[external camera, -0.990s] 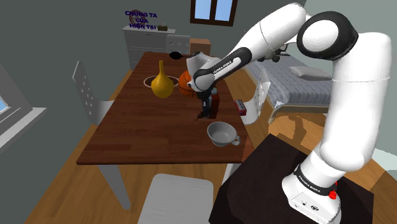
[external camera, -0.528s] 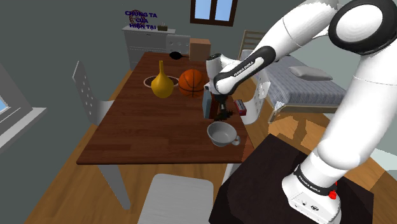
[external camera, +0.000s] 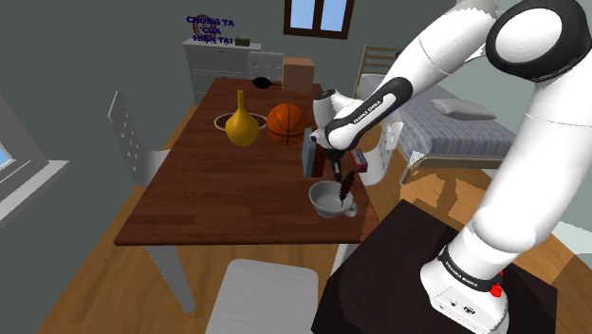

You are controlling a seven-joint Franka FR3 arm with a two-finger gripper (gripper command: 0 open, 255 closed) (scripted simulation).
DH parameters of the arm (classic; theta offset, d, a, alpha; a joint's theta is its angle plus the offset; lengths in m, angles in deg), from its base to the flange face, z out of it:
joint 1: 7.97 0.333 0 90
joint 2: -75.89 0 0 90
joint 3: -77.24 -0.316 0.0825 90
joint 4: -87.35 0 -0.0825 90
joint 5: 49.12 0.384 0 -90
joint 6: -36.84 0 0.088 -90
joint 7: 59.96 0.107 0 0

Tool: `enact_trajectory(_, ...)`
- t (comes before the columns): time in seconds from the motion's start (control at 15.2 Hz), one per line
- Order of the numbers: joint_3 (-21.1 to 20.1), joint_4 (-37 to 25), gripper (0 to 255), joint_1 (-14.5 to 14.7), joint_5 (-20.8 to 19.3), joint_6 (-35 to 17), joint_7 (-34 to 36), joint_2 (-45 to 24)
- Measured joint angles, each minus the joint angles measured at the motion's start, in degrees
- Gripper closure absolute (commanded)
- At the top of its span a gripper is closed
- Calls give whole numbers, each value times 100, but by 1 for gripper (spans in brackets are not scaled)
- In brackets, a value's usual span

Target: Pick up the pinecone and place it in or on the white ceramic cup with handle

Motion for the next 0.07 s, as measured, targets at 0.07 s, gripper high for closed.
enact_trajectory(0.07, 10, -3, 255, 3, -32, -57, 31, -66)
